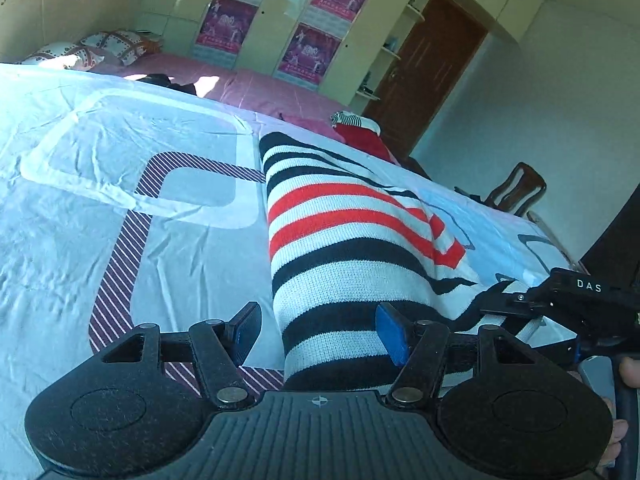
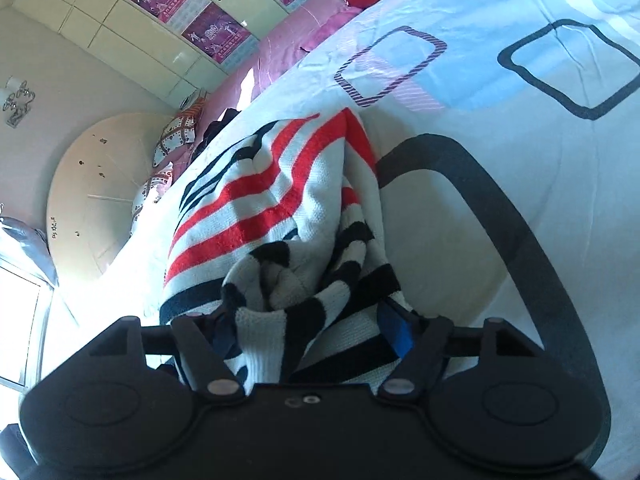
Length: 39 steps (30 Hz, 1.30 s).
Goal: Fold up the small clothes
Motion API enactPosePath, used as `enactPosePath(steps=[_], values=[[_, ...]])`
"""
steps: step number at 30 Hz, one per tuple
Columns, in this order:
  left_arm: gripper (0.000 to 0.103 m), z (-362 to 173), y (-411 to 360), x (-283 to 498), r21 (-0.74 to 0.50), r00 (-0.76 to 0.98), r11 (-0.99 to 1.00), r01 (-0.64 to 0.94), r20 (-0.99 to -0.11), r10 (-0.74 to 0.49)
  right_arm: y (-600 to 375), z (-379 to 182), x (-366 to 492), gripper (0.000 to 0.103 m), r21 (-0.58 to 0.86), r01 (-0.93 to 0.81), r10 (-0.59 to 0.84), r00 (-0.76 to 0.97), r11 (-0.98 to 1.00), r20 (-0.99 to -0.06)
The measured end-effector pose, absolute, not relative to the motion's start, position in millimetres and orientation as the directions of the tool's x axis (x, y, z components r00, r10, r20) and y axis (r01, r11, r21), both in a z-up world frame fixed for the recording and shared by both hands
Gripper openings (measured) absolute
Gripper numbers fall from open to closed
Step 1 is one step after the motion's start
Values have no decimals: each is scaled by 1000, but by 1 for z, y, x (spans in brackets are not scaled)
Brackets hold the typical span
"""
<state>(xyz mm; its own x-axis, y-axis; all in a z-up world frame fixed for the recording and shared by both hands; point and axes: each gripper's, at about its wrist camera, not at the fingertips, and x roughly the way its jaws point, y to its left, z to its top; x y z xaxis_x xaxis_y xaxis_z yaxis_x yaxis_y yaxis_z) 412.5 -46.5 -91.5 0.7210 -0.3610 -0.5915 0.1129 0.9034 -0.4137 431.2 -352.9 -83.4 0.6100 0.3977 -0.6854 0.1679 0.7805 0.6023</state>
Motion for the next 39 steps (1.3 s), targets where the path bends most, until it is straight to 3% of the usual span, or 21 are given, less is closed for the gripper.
enactPosePath(steps=[1,3,5,12,14,17,21,25,28,31,32,33,36,39], values=[[62,-92,-46,413,-419,723,901,113,-588,-364,-351,-82,431,66,574,161,369,622,803,-690],[62,-93,-45,412,-433,730,895,108,-576,-368,-344,-81,433,29,558,117,374,627,822,-683],[62,-92,-42,410,-433,745,896,102,-564,-357,-341,-72,429,28,608,29,431,679,793,-594],[62,-81,-21,404,-484,817,869,100,-459,-349,-337,-38,407,26,681,-291,603,748,672,-276],[62,-84,-23,411,-478,801,872,105,-479,-359,-350,-58,405,26,696,-247,578,763,674,-289],[62,-92,-30,419,-472,768,874,115,-516,-380,-380,-118,412,26,744,-25,520,731,668,-443],[62,-99,-42,418,-454,745,879,145,-535,-400,-391,-139,404,27,800,-14,553,730,600,-402],[62,-107,-44,419,-443,718,886,136,-572,-396,-391,-135,407,32,797,-15,559,721,603,-409],[62,-104,-41,414,-453,725,878,154,-552,-411,-391,-129,406,34,785,-11,552,717,619,-425],[62,-108,-42,411,-450,717,872,194,-541,-439,-391,-116,398,68,736,-62,521,747,674,-414],[62,-115,-43,413,-454,693,869,196,-563,-450,-391,-119,399,57,722,-51,514,736,690,-439],[62,-122,-45,415,-440,668,879,185,-599,-441,-392,-124,402,25,698,-23,498,717,716,-488],[62,-119,-50,415,-412,670,890,194,-607,-427,-402,-128,402,25,718,-17,527,692,696,-494],[62,-97,-43,415,-444,721,864,236,-516,-462,-409,-106,403,41,706,-59,511,732,706,-450]])
